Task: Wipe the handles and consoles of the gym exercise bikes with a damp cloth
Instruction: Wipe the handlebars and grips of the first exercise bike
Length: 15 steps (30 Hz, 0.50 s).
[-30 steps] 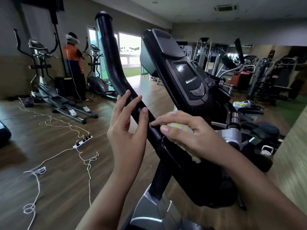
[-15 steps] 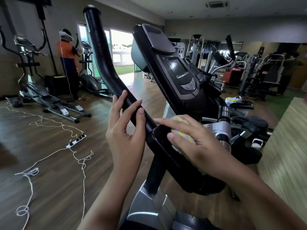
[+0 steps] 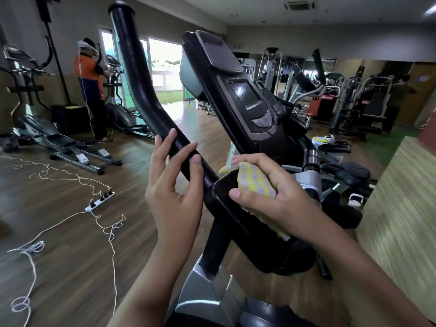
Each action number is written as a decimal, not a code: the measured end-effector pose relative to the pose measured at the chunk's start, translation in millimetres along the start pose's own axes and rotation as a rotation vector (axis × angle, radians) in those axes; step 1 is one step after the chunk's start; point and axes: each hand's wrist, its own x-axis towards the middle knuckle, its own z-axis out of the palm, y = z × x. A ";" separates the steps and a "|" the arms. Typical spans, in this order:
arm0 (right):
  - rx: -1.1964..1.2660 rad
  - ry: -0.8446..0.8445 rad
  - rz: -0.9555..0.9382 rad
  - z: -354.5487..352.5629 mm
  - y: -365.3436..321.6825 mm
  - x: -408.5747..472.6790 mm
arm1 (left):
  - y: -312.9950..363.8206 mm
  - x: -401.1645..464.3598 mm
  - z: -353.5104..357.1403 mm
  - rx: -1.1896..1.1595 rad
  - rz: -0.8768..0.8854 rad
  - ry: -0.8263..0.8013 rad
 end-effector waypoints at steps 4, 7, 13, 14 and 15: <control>-0.034 0.020 -0.038 1.6 1.3 1.5 | 1.5 0.1 -1.3 0.009 0.011 -0.007; -0.031 -0.006 -0.034 2.0 -2.9 -1.5 | 1.2 0.4 -3.1 0.014 0.013 -0.023; -0.107 -0.001 -0.017 4.0 -4.1 -8.1 | 1.7 -0.7 -3.7 0.007 -0.007 -0.034; -0.096 -0.003 -0.009 3.0 -2.4 -11.5 | 1.6 -1.0 -3.5 0.001 -0.011 -0.032; -0.076 -0.007 0.007 1.7 -1.0 -16.0 | 1.4 -1.4 -3.3 -0.004 -0.013 -0.031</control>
